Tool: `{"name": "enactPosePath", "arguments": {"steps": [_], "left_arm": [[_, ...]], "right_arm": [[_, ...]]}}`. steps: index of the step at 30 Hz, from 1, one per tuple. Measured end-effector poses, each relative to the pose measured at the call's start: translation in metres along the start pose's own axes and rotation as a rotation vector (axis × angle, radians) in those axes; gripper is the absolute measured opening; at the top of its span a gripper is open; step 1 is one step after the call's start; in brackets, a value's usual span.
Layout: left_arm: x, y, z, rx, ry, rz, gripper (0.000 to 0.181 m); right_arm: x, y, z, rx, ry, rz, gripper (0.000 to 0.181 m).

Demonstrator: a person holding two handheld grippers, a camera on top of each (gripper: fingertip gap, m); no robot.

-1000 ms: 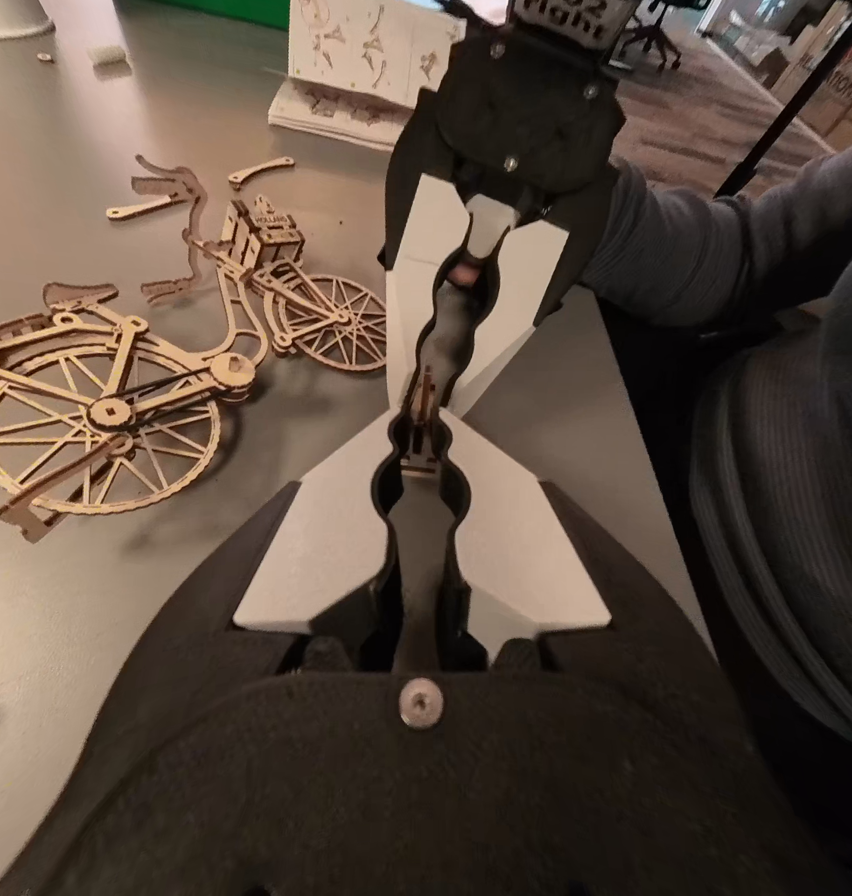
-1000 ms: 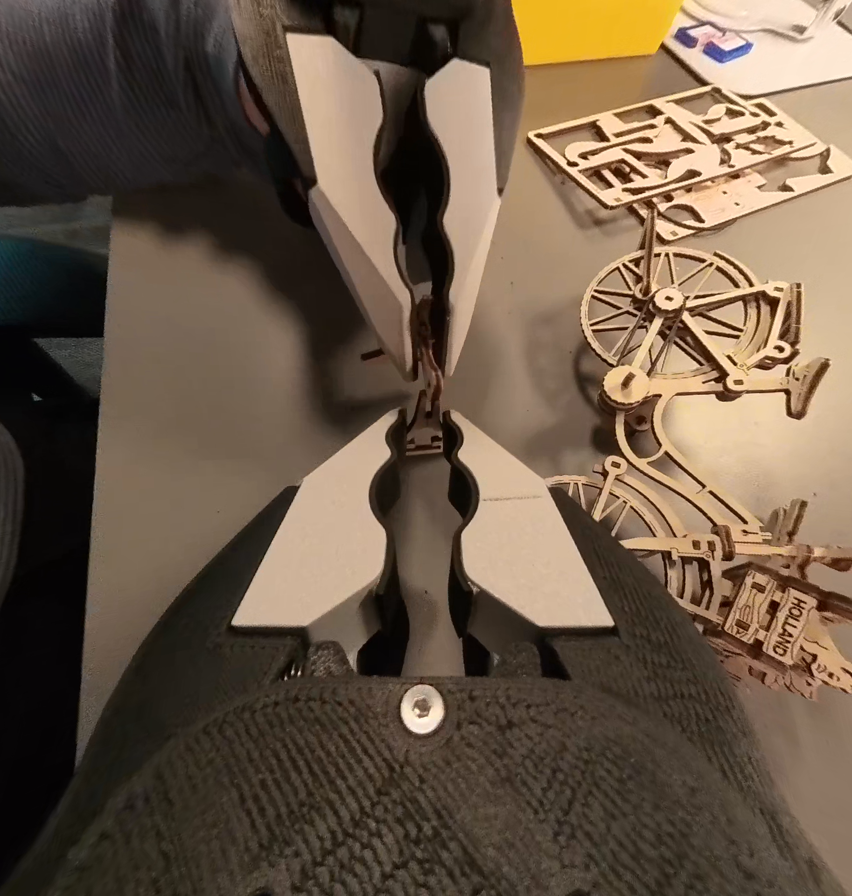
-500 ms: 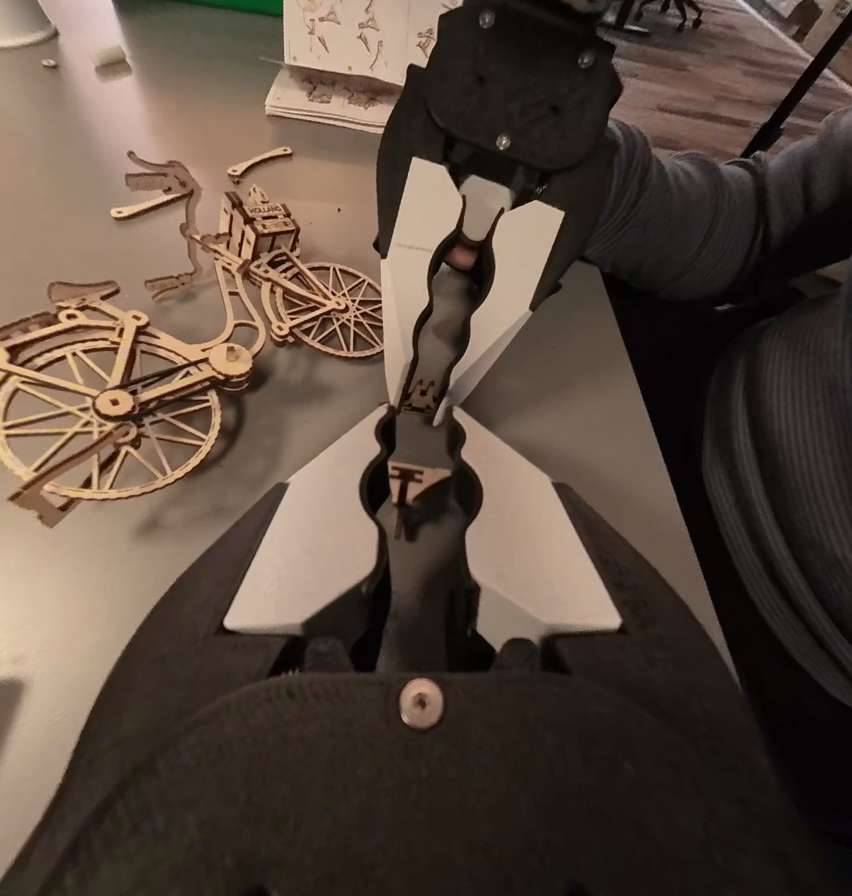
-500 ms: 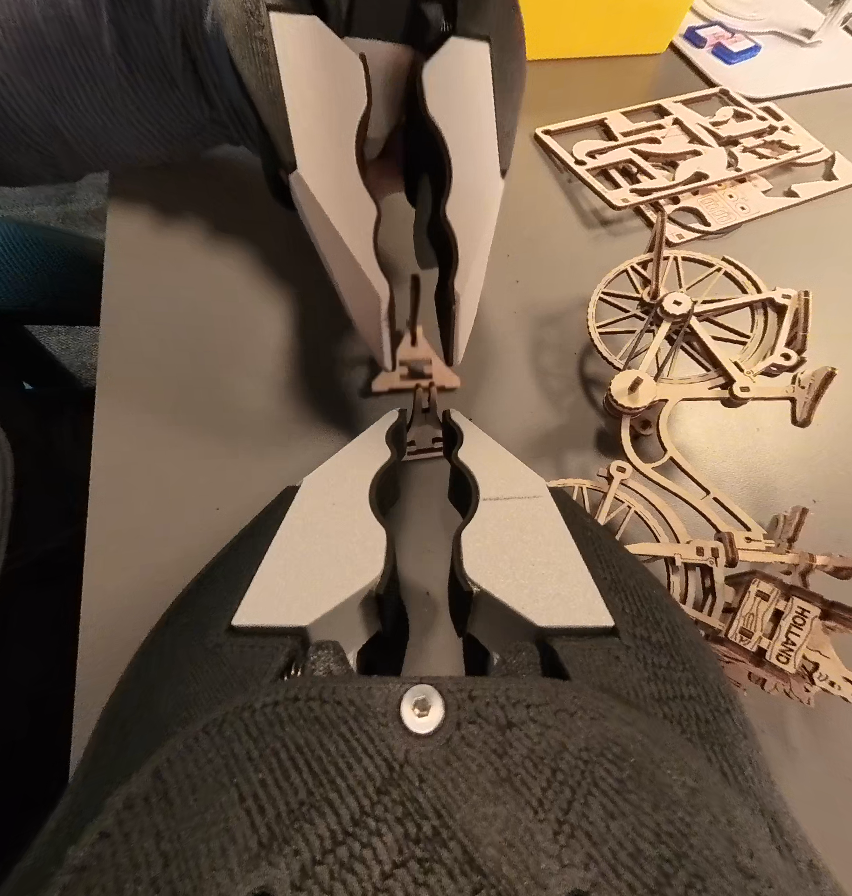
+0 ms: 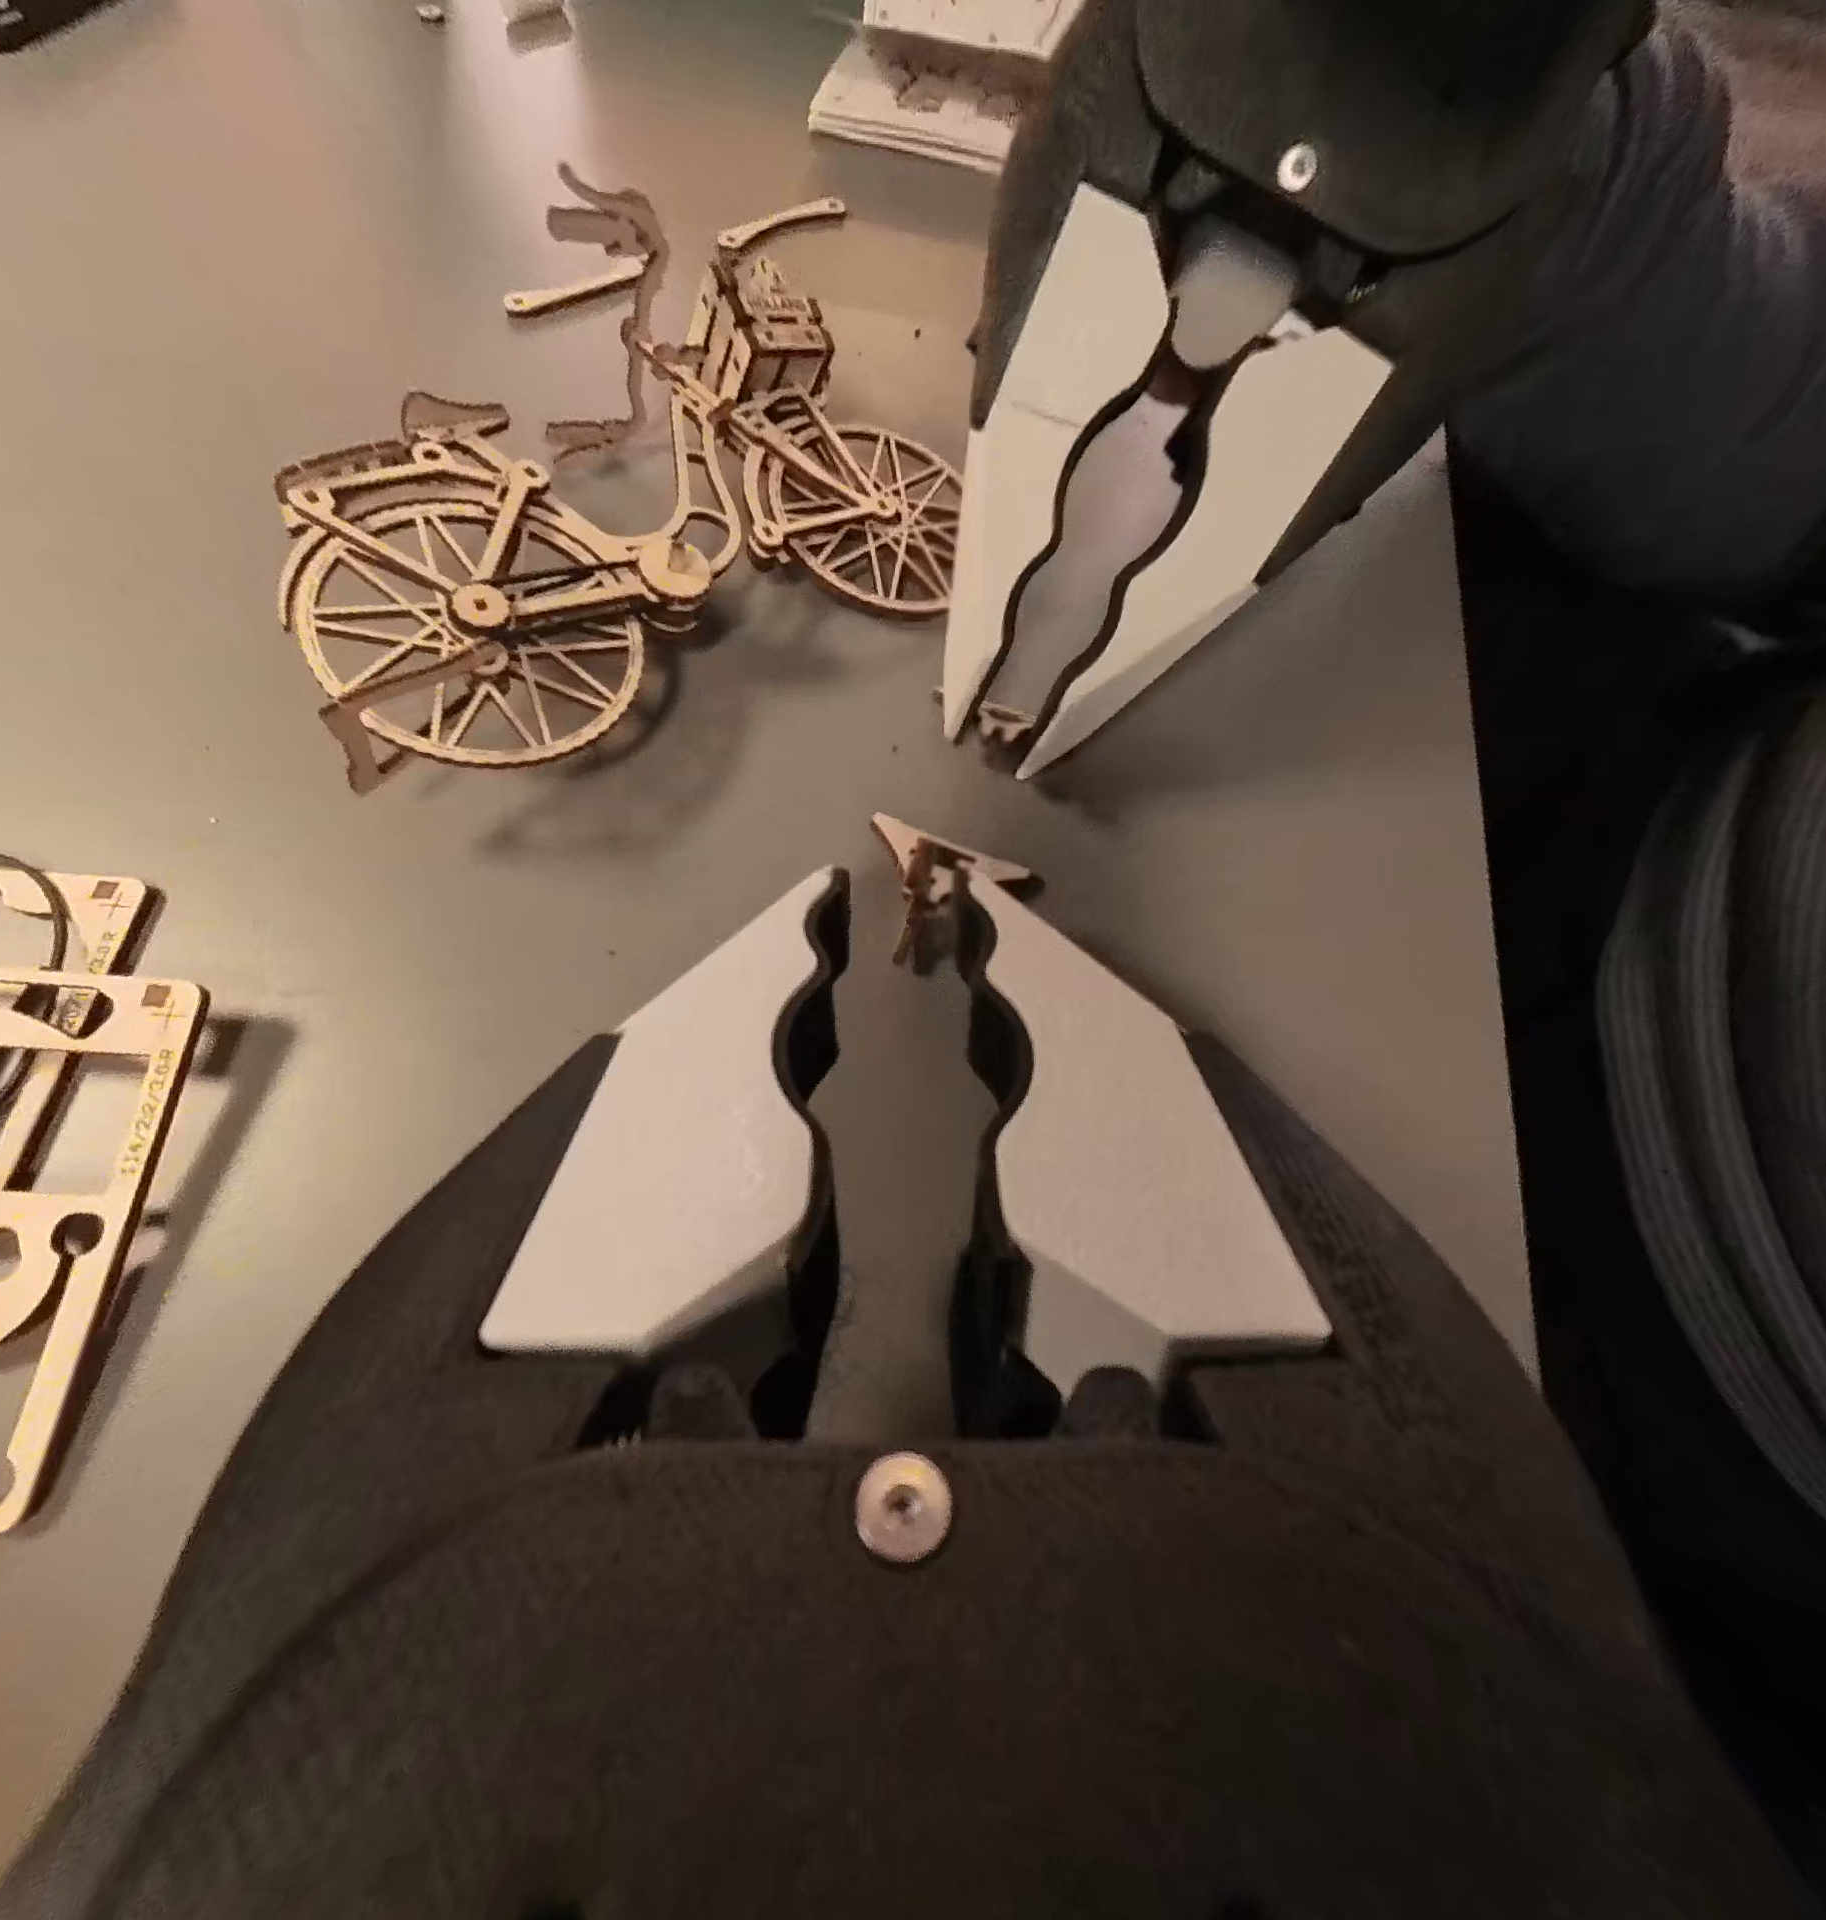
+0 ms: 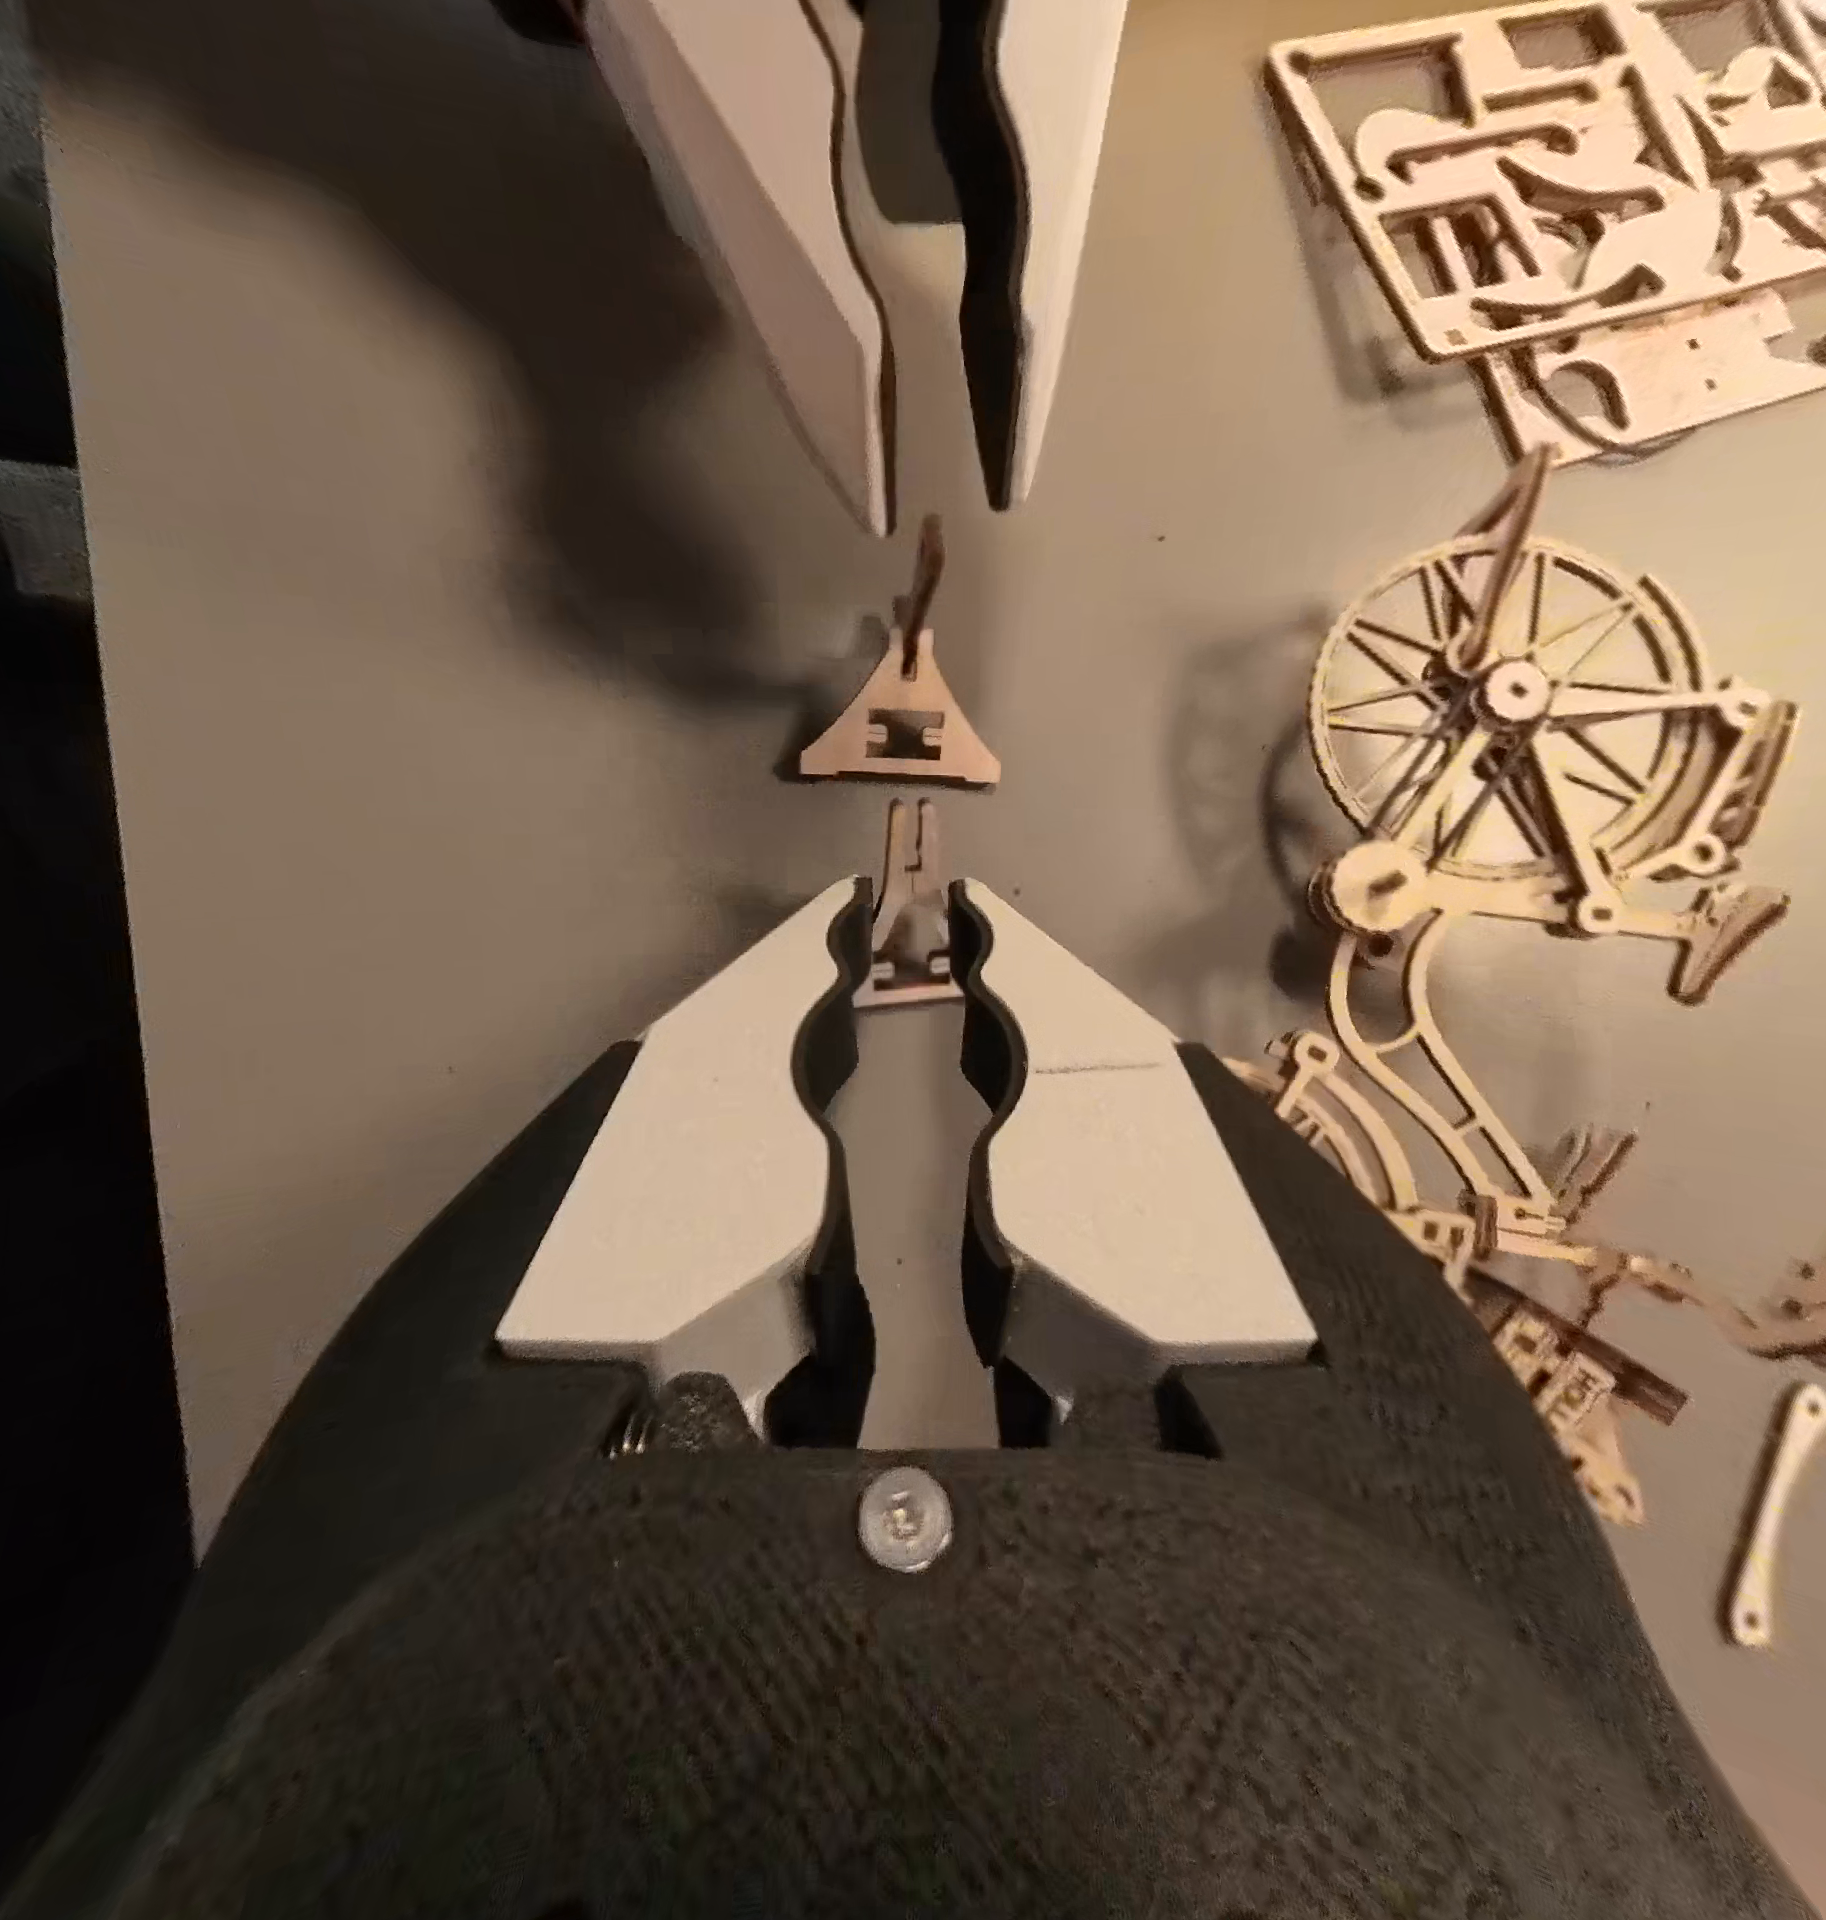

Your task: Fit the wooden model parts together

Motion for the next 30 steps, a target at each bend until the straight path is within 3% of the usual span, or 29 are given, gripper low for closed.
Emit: {"name": "enactPosePath", "arguments": {"steps": [14,30], "left_arm": [[0.005,0.000,0.006,0.047,0.099,0.024,0.010],[0.001,0.008,0.018,-0.045,0.113,0.025,0.002]], "right_arm": [[-0.002,-0.012,0.009,0.107,-0.003,0.008,0.010],[0.004,-0.021,0.017,0.044,0.035,-0.117,0.011]]}}
Point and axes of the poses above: each gripper's, where its closed fingertips meet, z out along the fingers, y out of its underside, x = y × z across the jaws, the point moved 1 cm from there along -z, back along the fingers, and after that the axes turned 13 degrees about y, right-handed, at the moved point
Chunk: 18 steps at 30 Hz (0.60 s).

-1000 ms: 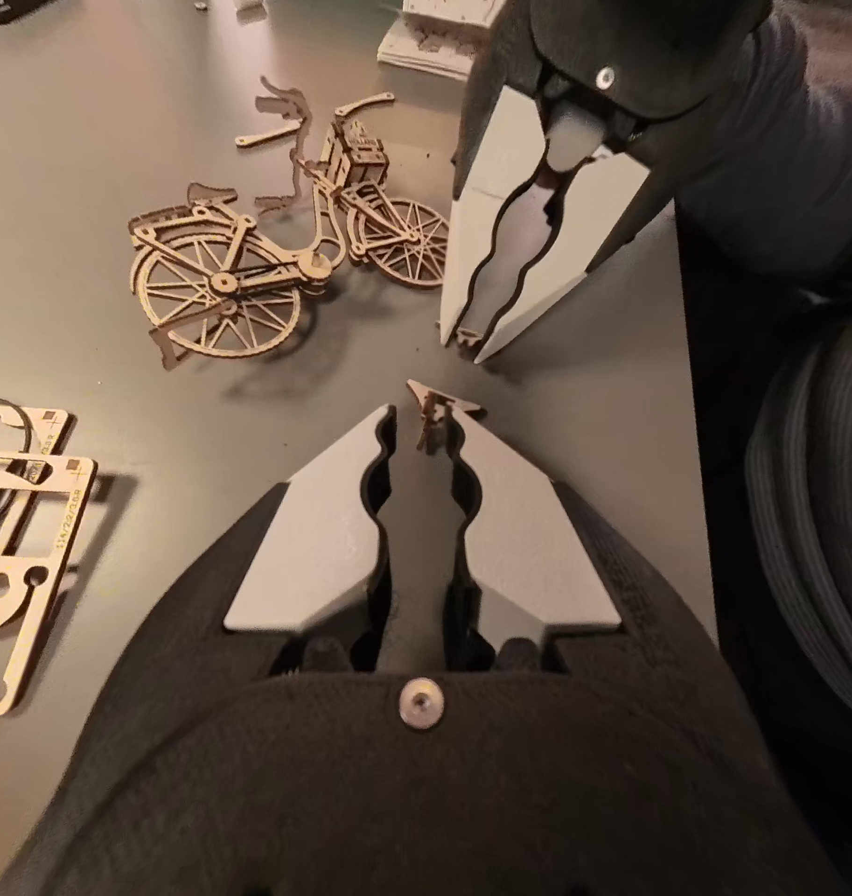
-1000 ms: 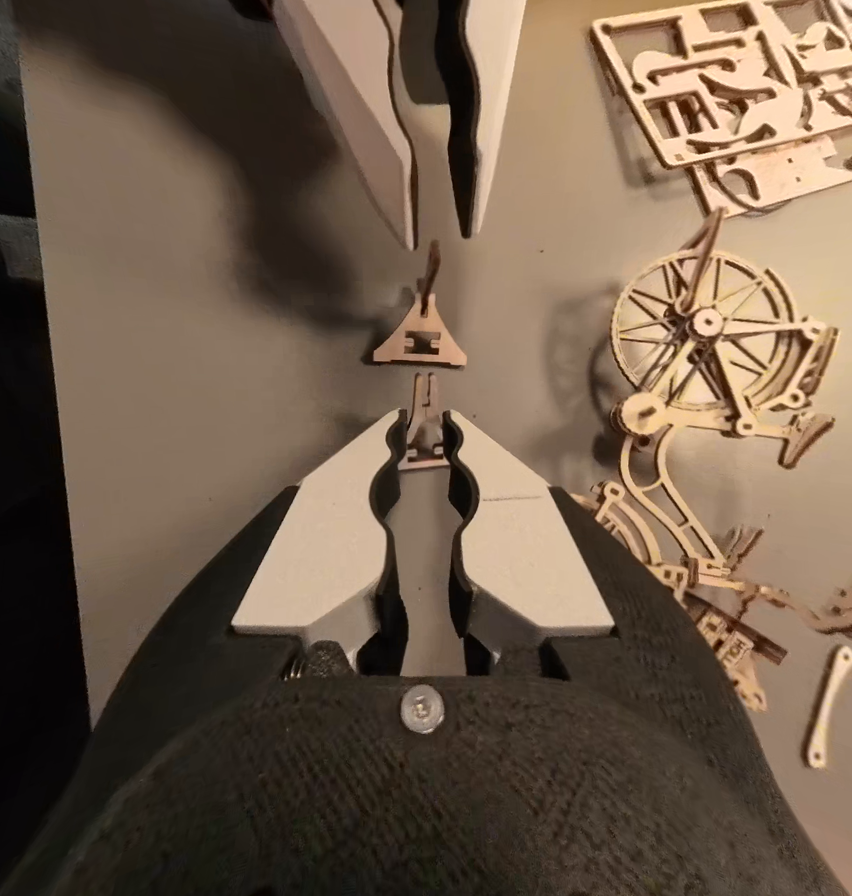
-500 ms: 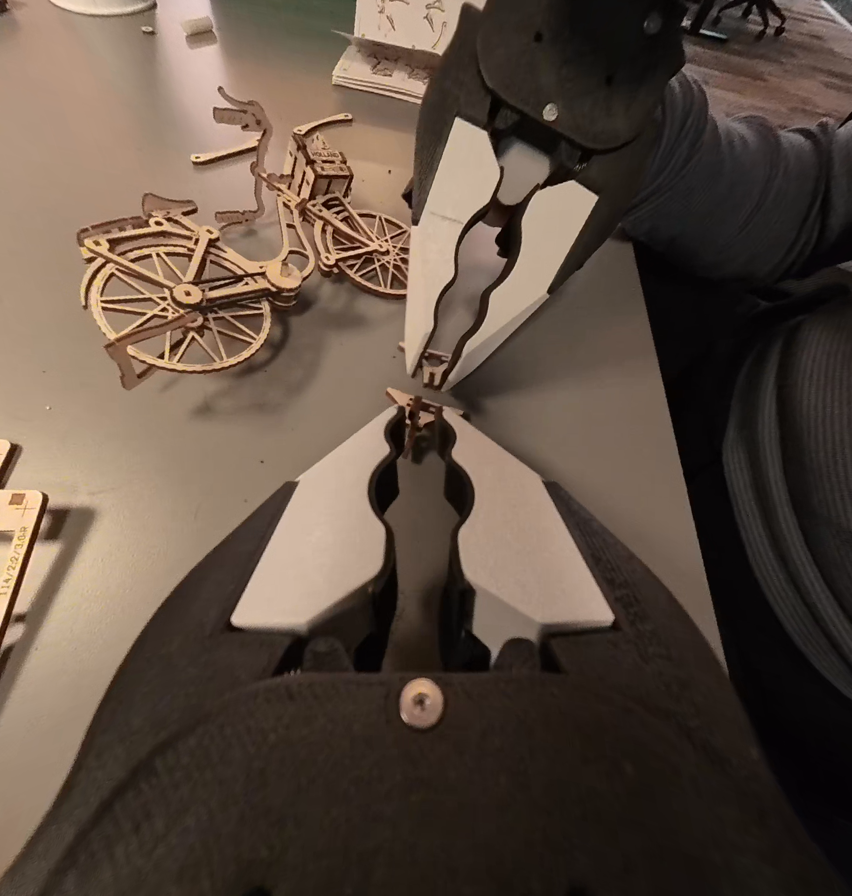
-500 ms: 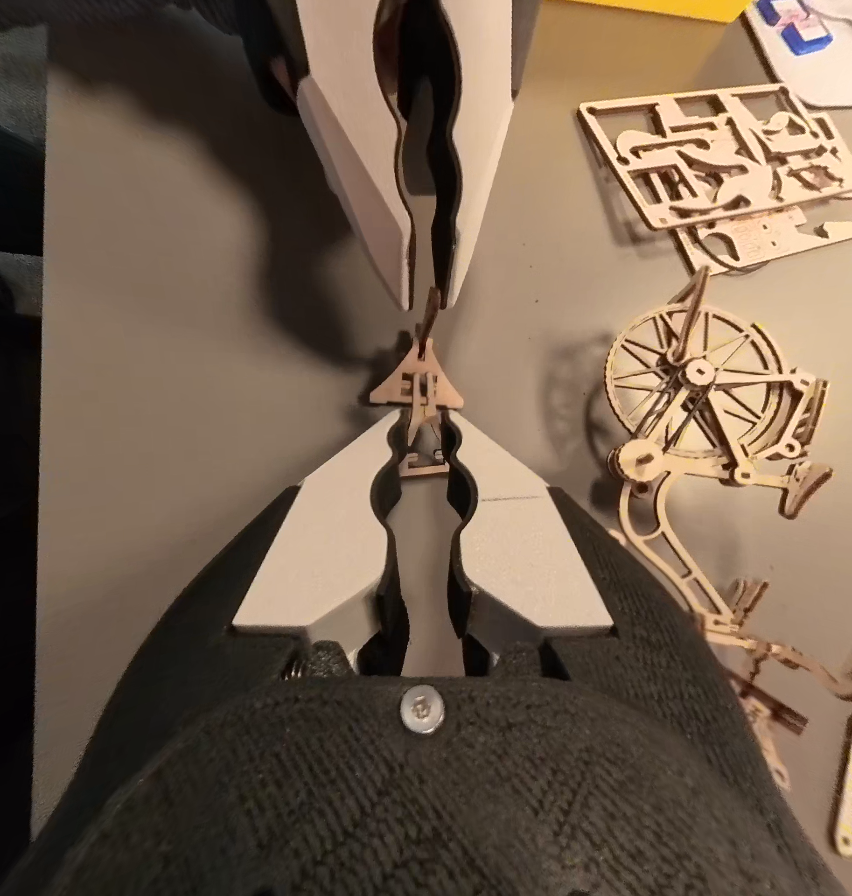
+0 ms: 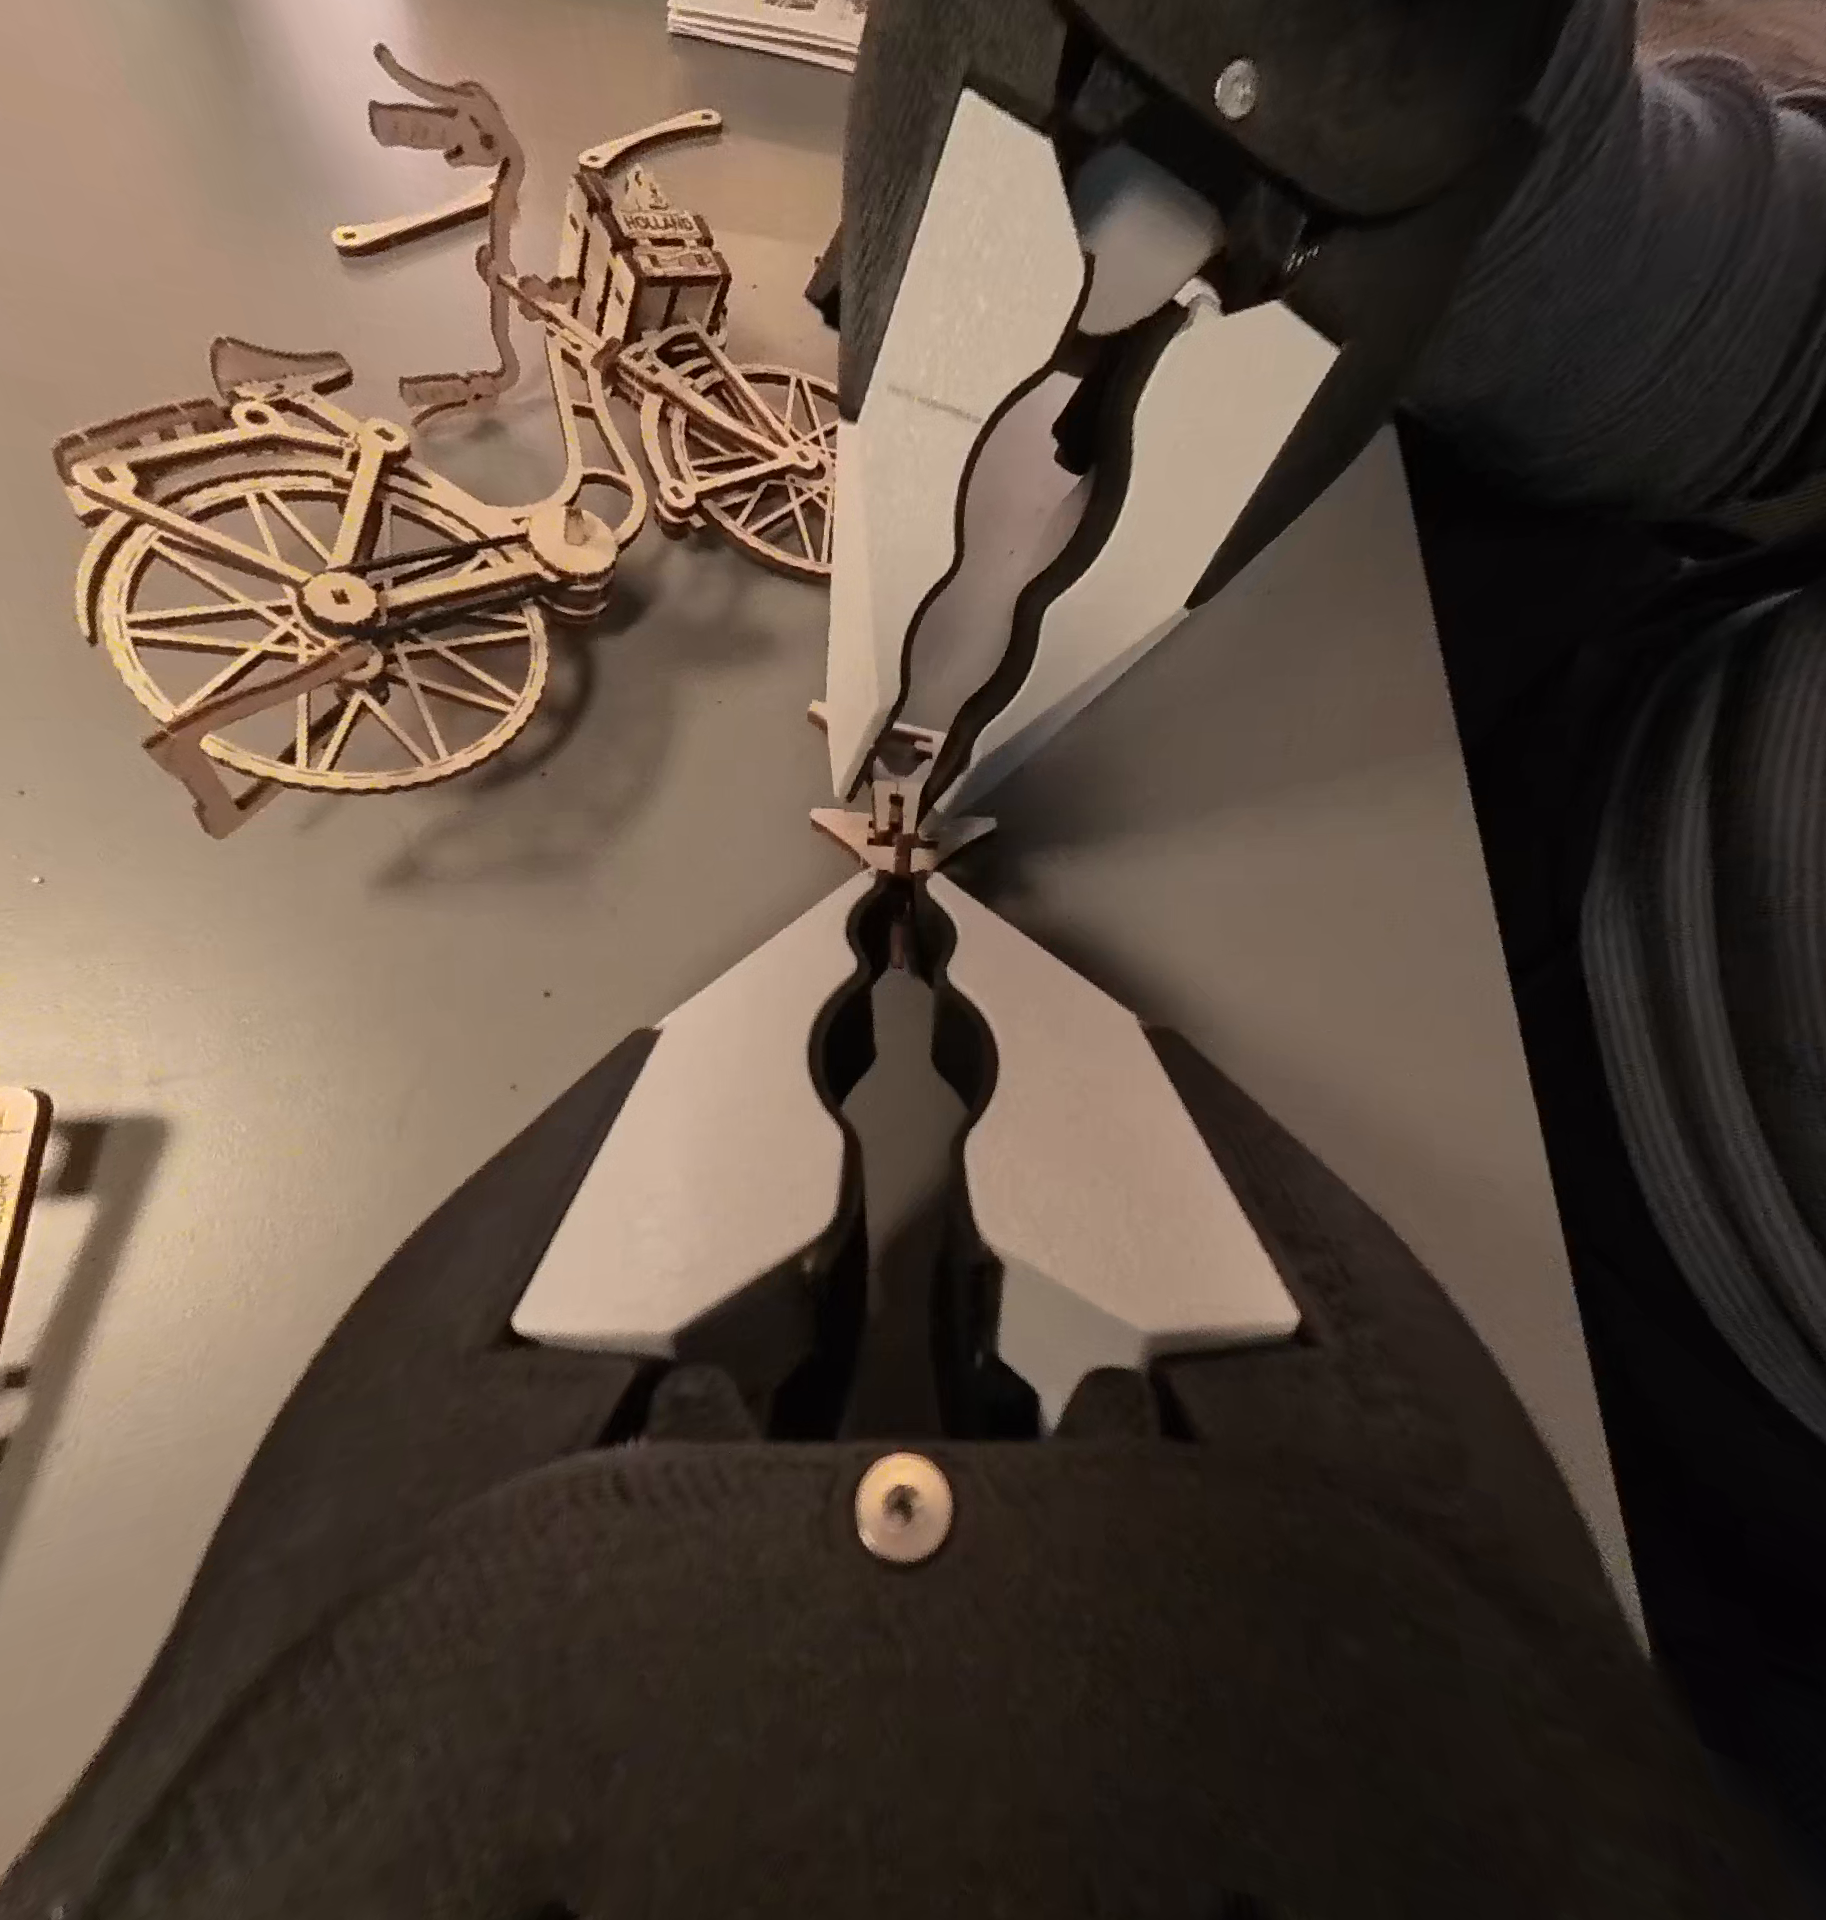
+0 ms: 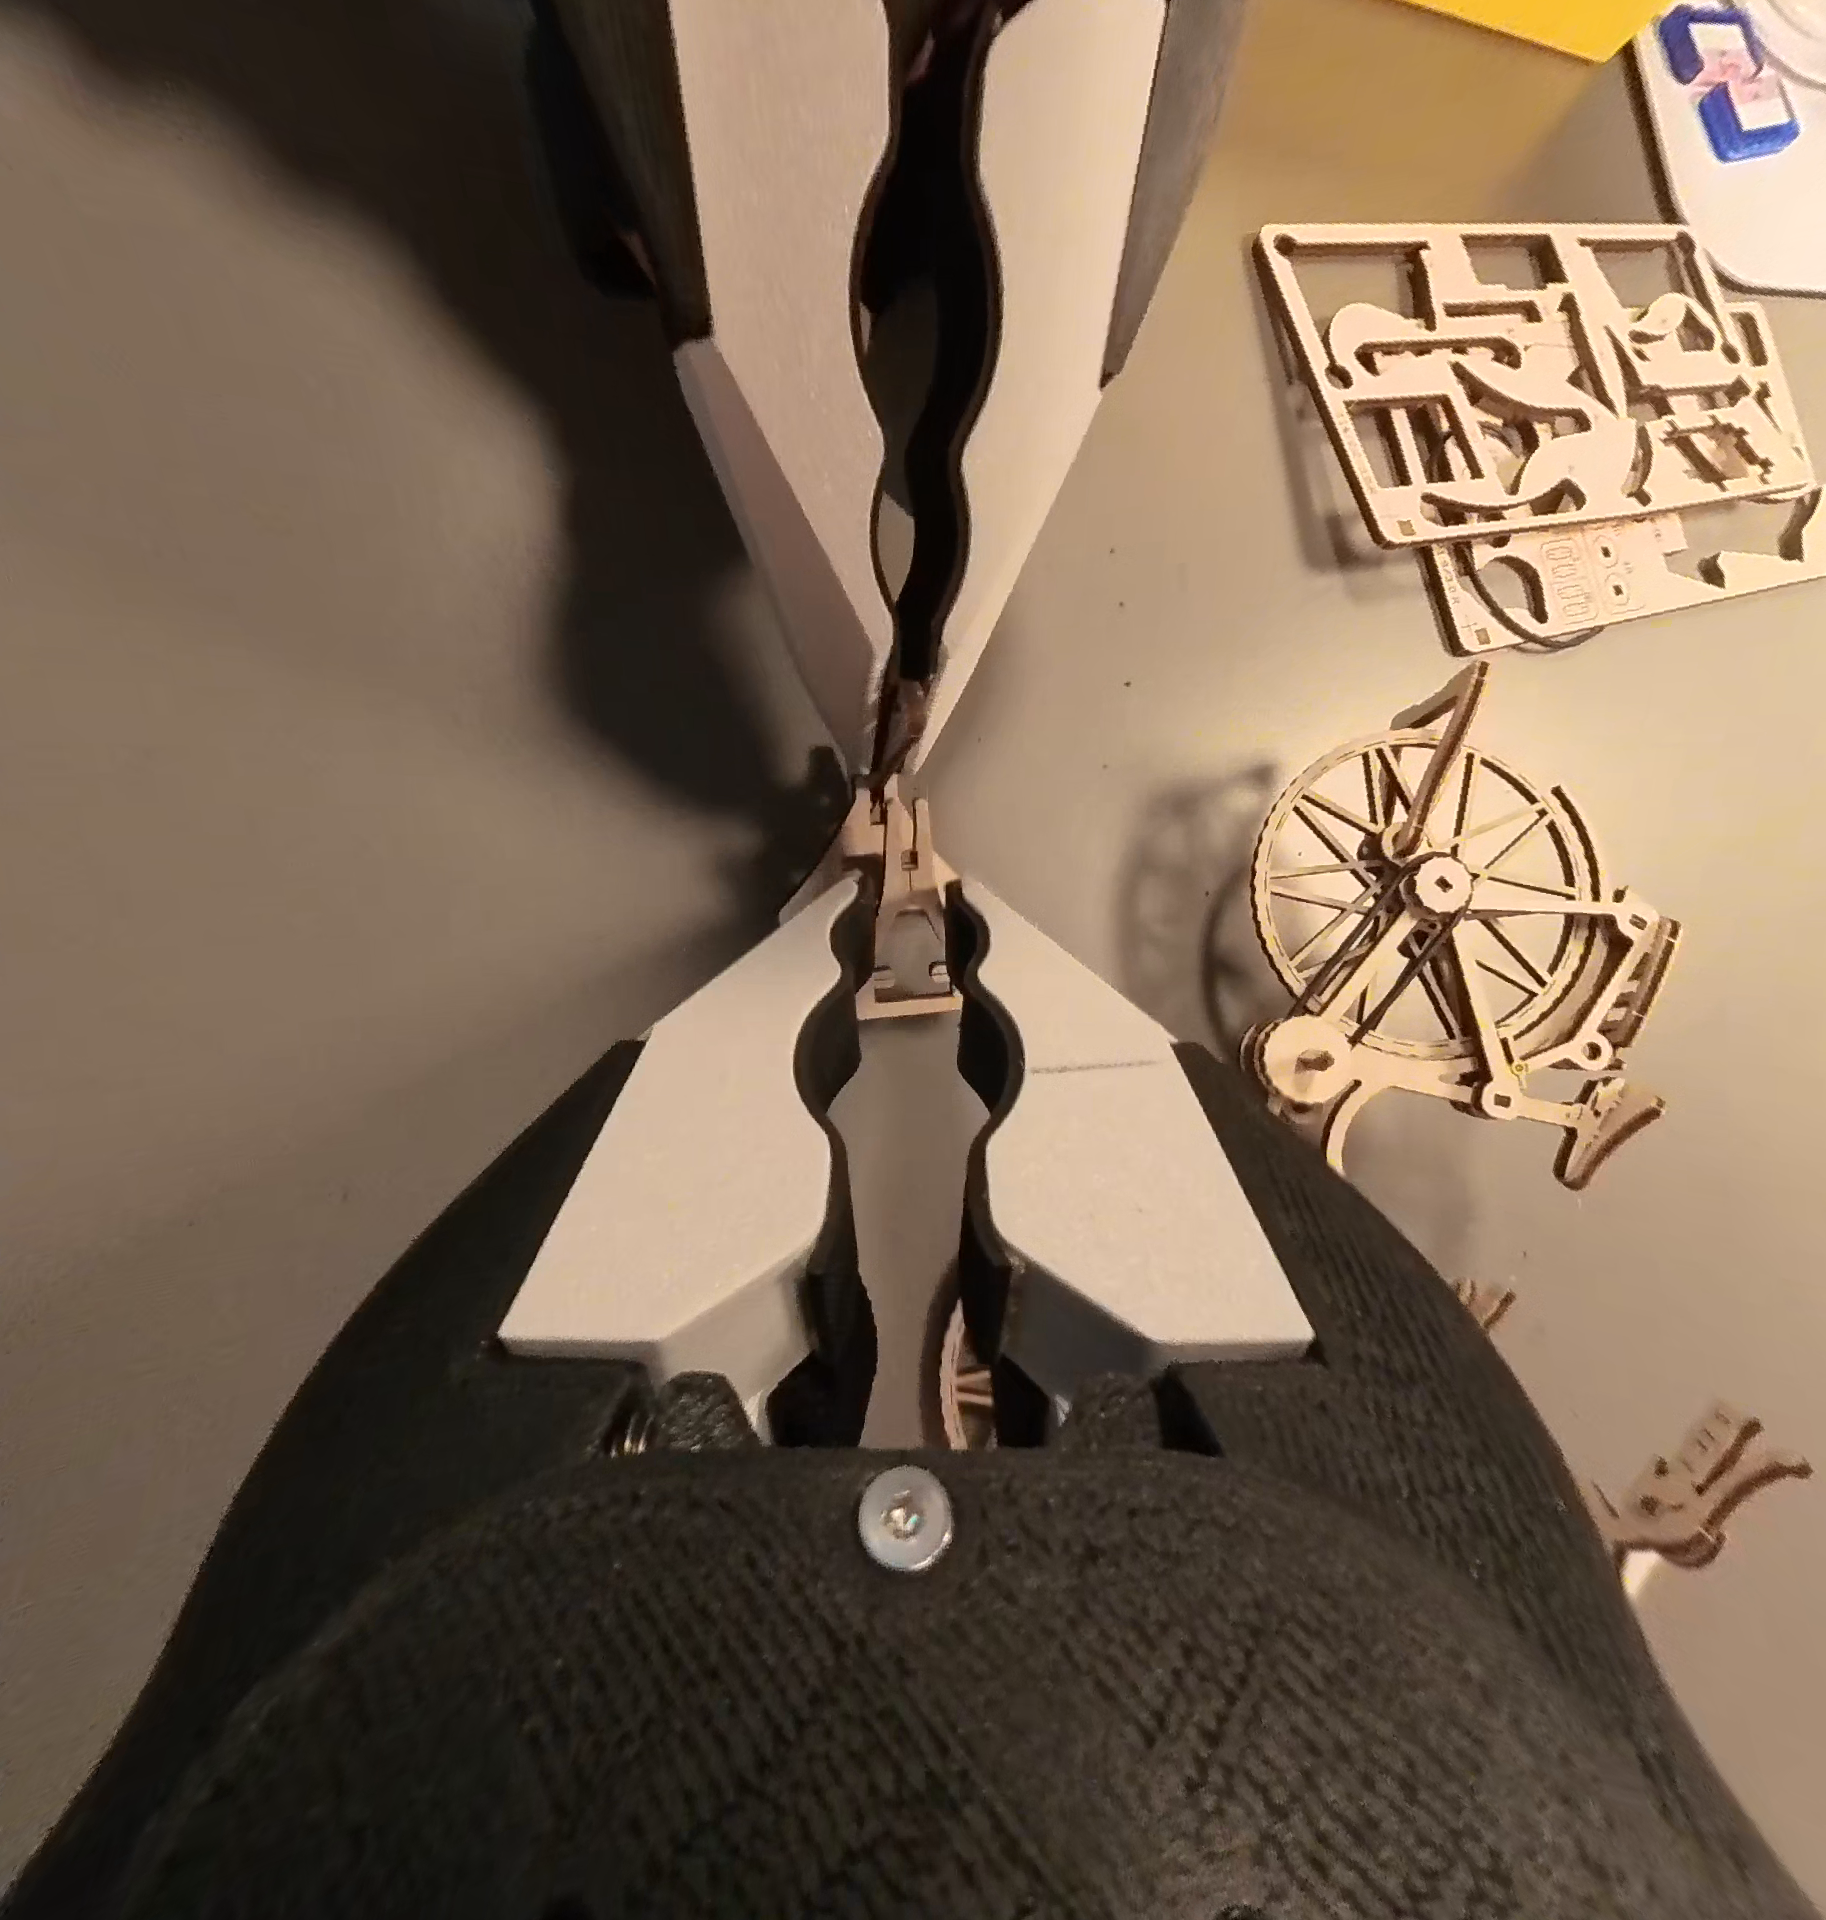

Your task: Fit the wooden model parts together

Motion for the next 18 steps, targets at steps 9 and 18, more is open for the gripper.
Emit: {"name": "enactPosePath", "arguments": {"steps": [9,18], "left_arm": [[-0.005,-0.023,-0.018,0.188,-0.125,-0.045,0.042],[0.024,-0.072,-0.012,0.416,-0.104,-0.169,0.028]], "right_arm": [[0.018,0.000,-0.020,0.063,0.187,-0.062,0.011],[0.034,-0.038,-0.059,0.240,0.583,-0.407,0.011]]}}
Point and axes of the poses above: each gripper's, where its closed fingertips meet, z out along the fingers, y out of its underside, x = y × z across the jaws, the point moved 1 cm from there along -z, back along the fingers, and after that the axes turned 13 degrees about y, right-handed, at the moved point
